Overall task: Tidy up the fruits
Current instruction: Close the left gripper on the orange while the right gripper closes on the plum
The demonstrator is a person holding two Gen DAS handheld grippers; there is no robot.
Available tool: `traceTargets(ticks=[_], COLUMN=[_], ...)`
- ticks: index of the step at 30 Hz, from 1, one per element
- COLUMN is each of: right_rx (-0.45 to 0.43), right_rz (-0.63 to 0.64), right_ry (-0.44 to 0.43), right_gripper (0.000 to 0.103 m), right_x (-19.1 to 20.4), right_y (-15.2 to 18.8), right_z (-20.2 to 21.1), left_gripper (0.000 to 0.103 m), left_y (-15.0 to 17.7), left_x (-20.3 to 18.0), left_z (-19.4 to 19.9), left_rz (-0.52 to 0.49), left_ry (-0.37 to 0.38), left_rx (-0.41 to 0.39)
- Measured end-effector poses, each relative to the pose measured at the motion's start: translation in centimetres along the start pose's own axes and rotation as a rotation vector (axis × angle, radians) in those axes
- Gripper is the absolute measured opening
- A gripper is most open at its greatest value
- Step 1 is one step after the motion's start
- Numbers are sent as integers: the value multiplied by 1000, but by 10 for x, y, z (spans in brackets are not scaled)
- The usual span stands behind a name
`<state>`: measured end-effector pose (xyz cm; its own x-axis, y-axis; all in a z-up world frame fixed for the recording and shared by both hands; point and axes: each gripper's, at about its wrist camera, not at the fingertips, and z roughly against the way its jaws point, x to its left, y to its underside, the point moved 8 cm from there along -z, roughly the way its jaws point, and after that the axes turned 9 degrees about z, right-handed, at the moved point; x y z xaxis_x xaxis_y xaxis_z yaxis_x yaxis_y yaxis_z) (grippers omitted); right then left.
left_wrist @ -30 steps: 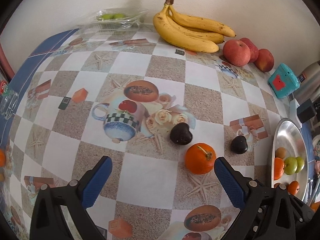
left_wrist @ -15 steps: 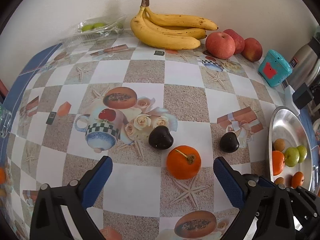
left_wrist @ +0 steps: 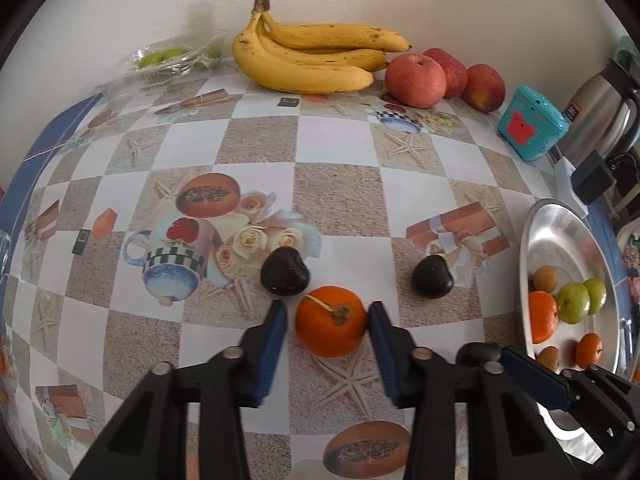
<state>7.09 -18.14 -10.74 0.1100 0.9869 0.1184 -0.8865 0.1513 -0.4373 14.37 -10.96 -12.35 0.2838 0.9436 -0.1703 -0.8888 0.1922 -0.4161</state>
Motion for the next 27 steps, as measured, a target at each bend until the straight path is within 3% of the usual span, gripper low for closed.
traceTargets(ticks=[6, 17, 27], right_rx=[-3, -59, -111], right_rz=[-1, -32, -50], right_ry=[-1, 3, 32], right_gripper=[27, 27, 27], right_x=[-1, -8, -18], right_y=[-1, -11, -20], right_z=[1, 23, 47], left_gripper=[39, 39, 39], left_y=[-1, -26, -29], left_x=[1, 2, -3], left_z=[4, 49, 66], left_rz=[22, 60, 61], left_ry=[10, 44, 47], left_rx=[11, -64, -70])
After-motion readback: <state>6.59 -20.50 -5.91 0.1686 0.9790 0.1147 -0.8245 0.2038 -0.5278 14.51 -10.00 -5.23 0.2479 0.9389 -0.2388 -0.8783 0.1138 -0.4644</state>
